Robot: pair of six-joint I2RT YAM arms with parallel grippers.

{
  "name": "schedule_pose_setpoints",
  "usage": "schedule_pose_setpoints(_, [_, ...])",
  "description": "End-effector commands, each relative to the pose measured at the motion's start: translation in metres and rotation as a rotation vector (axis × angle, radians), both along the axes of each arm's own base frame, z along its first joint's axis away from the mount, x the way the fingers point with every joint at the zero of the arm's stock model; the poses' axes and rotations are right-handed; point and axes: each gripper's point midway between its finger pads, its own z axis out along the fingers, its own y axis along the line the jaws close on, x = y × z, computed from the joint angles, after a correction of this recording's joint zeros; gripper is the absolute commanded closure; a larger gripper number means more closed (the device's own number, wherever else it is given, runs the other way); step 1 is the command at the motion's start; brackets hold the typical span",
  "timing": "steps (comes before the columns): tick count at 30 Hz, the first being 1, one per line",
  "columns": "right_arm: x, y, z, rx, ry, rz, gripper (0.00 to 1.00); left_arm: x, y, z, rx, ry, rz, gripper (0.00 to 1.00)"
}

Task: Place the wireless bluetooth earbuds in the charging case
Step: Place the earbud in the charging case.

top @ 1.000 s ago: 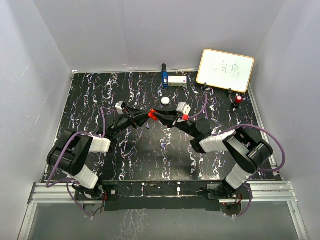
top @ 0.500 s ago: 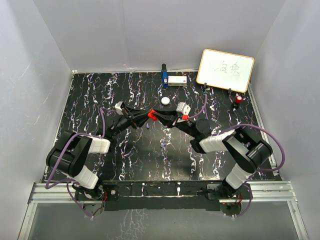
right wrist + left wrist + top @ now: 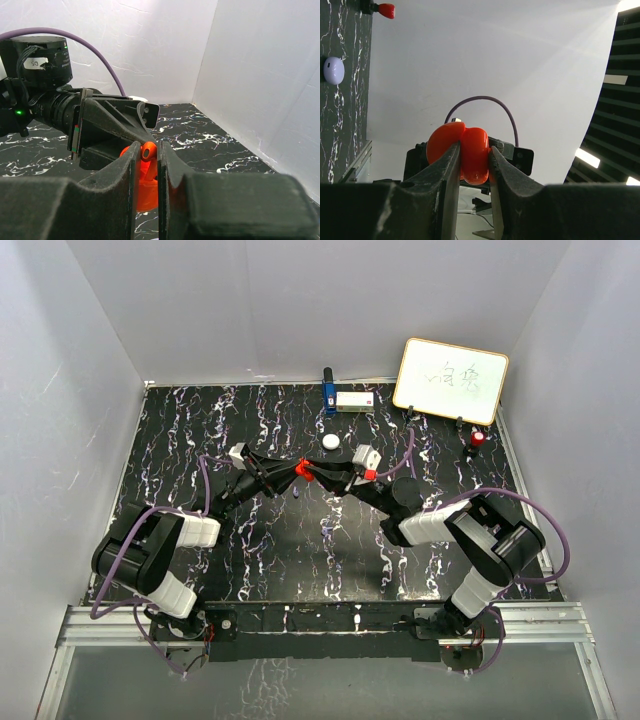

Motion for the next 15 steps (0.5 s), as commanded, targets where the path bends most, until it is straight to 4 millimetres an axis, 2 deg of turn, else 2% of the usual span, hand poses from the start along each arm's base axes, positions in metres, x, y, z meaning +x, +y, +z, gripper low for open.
schedule_pose_setpoints(1, [-0.0227,-0.0230,0.0722,0.203,-0.280,-0.016,1.00,-0.0225,0.0049,0.0579,-0.105,-0.221,-0.024,1.00])
schedule_pose_setpoints(15, [-0.0255,-0.0282,0.0689,0.211,-0.248,-0.023,1.00,-0.0207,0.0052,0.0652,-0.113,-0.235,-0.018,1.00])
